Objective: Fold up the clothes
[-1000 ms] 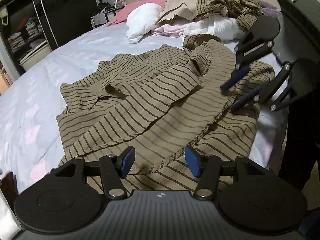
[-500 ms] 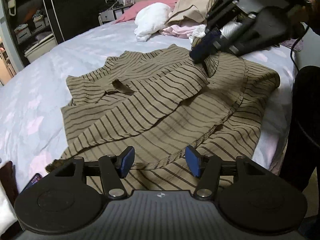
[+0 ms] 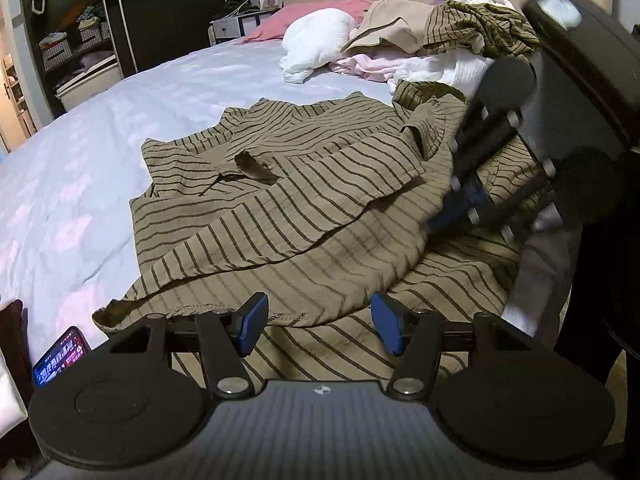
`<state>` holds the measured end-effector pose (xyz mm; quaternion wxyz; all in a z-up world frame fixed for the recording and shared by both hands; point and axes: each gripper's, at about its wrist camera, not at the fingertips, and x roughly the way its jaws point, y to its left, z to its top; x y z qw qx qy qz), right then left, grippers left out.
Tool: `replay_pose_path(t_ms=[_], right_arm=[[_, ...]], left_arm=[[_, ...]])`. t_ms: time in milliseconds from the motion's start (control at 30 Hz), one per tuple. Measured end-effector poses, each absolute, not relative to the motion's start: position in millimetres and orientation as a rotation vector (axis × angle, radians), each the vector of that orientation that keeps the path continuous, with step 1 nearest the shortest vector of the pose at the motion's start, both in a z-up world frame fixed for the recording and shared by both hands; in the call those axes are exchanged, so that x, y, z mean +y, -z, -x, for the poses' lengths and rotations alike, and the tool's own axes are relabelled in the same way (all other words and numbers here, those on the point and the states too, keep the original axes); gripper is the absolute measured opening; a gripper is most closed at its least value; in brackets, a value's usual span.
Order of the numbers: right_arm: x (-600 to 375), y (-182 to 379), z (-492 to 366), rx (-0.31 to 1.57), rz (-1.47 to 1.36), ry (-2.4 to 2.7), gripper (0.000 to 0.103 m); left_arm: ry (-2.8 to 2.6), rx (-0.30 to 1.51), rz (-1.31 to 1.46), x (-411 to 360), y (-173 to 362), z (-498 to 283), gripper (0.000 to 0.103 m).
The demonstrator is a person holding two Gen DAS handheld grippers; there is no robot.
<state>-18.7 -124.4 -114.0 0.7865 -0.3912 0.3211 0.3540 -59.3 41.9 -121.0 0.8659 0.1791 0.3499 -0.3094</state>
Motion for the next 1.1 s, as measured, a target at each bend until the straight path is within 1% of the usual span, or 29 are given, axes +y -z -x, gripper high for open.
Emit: replay_pose_path(t_ms=[333,467,500,567,600,633,833,1100], right_arm=[[-124.4,56.4,-85.6,0.563,0.892,-0.631,0.002],[-118.2,62.7,-124.9,0.528,0.896,-0.597,0.003],[-119.7,65.0,-126.7,0.525,0.894,-0.579,0.005],[-122.9,69.7,-130.4,0.519,0.891,-0.544,0.015],[-124.5,72.0,-132.2,0.516,0.888,-0.527,0.029],[-126.1,74.3,-134.1,0.513,0.886,-0.509,0.036],[-188.9,68.6,-105.2,0.583,0.752,-0.476,0.039],[-219.3,116.9,-79.1,0.708,0.820,-0.472,0.042]], left_arm=[[0.645,0.732,-0.358,44.5,121.2,53.9,0.055],[0.637,0.733,-0.356,45.5,118.7,46.8,0.055],[0.635,0.732,-0.357,45.7,118.1,45.0,0.055],[0.633,0.732,-0.359,45.2,117.3,40.5,0.055],[0.630,0.734,-0.361,44.5,117.1,38.2,0.055],[0.627,0.735,-0.364,43.8,116.8,35.7,0.055],[0.624,0.756,-0.314,44.5,123.0,24.1,0.055],[0.650,0.797,-0.276,33.7,134.5,17.3,0.055]])
